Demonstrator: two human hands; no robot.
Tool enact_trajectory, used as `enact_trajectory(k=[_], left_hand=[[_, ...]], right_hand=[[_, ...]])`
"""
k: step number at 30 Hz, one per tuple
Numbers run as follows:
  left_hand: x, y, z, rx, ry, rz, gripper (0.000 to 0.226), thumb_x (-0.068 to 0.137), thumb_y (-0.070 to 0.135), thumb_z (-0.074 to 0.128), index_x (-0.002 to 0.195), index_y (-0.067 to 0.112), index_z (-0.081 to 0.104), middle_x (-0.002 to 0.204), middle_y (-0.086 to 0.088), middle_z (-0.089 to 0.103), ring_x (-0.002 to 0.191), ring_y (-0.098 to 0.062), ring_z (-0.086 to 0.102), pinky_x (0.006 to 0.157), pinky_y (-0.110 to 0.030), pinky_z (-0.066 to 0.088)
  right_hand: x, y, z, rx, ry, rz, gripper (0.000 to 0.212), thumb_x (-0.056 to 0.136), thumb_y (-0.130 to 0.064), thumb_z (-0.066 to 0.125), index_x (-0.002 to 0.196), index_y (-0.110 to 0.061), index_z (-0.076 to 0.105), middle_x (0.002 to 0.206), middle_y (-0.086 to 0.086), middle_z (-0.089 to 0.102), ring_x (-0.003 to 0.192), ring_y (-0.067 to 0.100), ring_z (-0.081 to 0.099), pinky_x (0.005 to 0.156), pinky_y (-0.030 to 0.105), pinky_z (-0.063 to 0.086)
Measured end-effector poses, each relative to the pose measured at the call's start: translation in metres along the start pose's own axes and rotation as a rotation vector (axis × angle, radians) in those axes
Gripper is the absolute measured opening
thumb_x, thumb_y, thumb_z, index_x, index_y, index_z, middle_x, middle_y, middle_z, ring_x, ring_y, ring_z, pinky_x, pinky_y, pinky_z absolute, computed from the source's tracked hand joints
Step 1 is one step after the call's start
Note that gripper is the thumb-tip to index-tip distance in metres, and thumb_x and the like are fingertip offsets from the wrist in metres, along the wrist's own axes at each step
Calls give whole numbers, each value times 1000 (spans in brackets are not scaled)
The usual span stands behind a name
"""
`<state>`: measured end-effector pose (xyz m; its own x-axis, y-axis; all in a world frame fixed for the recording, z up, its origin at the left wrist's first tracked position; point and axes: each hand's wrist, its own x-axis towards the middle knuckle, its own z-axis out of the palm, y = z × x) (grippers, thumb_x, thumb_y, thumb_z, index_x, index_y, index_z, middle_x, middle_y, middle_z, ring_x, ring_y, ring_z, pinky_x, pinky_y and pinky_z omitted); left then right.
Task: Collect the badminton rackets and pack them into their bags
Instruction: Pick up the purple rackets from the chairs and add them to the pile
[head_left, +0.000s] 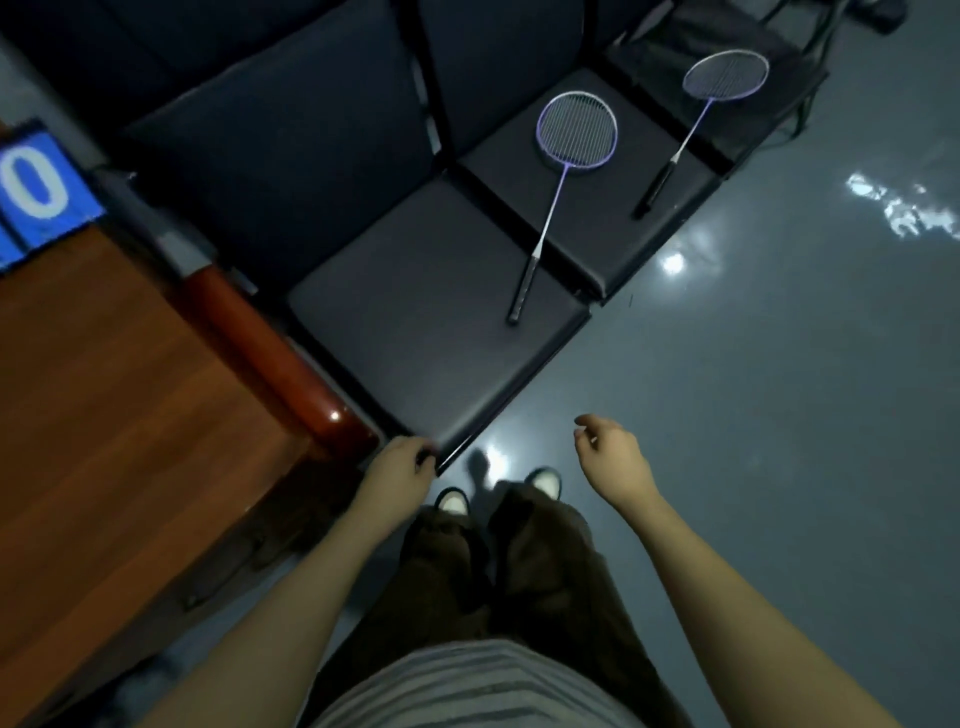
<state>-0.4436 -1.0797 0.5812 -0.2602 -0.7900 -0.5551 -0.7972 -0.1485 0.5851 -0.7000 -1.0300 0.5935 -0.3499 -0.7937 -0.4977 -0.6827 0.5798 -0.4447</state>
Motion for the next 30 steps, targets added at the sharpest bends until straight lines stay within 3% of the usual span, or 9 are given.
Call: enact_trajectory(k=[6,14,21,26,30], left_hand=[[104,104,-18,-47,103,119,35,95,20,46,128,8,49,129,-9,48,114,-25,49,96,-30,38],[288,186,7,62,142,189,40,91,26,53,128,10,50,126,-12,52,118,-29,47,100,-40,37],[429,160,73,121,121,81,50,85,36,59,130,19,47,128,-7,50,118,-29,45,99,-37,35],[485,129,122,191,98,75,63,83,40,59,139,21,34,134,-2,42,121,-25,40,100,-37,31],[500,116,145,198,127,125,63,83,18,59,140,12,31,124,-11,44,115,-29,43,97,-38,37]], right_hand=[[102,-16,-66,110,132,-83,32,97,-19,42,124,-10,55,124,11,59,107,25,56,86,34,46],[295,-2,-110,143,130,-154,30,95,-21,45,122,-14,57,118,7,60,100,22,59,84,36,49],[453,17,-45,39,46,-262,38,92,-28,52,129,-21,52,113,7,57,105,27,56,92,44,44],[520,29,11,-71,13,-308,42,93,-32,50,134,-26,46,117,7,55,112,27,49,94,39,33],[543,31,41,21,-40,-341,47,91,-26,57,136,-22,45,122,7,56,114,27,49,98,39,32]])
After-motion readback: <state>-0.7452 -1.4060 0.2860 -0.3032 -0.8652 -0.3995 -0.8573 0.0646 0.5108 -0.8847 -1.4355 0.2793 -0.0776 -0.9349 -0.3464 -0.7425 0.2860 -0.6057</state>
